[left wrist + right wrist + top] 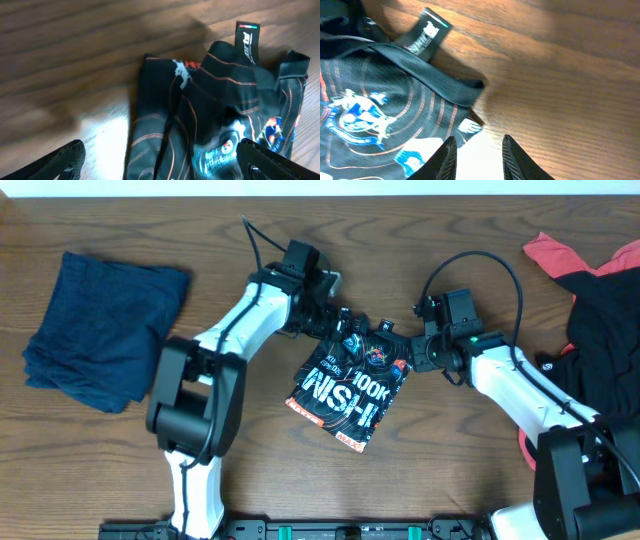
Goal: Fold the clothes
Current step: 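Grasp the black bundle's top edge with the left gripper, right gripper releasing, then carry the bundle left with the left gripper onto the navy shirt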
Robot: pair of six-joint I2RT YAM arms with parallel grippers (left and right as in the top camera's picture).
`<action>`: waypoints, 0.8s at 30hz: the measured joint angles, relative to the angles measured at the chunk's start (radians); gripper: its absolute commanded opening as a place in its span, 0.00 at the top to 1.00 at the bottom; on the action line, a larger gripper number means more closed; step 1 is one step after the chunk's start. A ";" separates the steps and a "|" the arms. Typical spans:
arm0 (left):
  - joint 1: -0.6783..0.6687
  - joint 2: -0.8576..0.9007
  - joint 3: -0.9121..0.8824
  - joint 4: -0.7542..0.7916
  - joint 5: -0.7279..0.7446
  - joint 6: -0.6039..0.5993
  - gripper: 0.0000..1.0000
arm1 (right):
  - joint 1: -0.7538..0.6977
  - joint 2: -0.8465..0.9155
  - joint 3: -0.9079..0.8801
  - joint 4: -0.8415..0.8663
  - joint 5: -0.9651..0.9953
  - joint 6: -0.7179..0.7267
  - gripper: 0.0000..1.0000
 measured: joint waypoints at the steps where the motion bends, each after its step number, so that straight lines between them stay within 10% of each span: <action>1: 0.000 0.008 0.000 0.008 0.010 0.005 0.02 | -0.002 0.000 0.000 -0.004 0.000 0.001 0.71; 8: 0.000 0.044 0.000 0.063 0.056 0.026 0.02 | -0.002 0.000 0.000 -0.013 0.003 0.006 0.71; 20: -0.074 0.085 0.000 0.066 0.142 0.042 0.94 | -0.002 0.000 0.000 -0.017 0.003 0.006 0.71; 24: -0.084 0.090 0.000 0.081 0.149 0.043 0.94 | -0.002 0.000 0.000 -0.024 0.003 0.006 0.71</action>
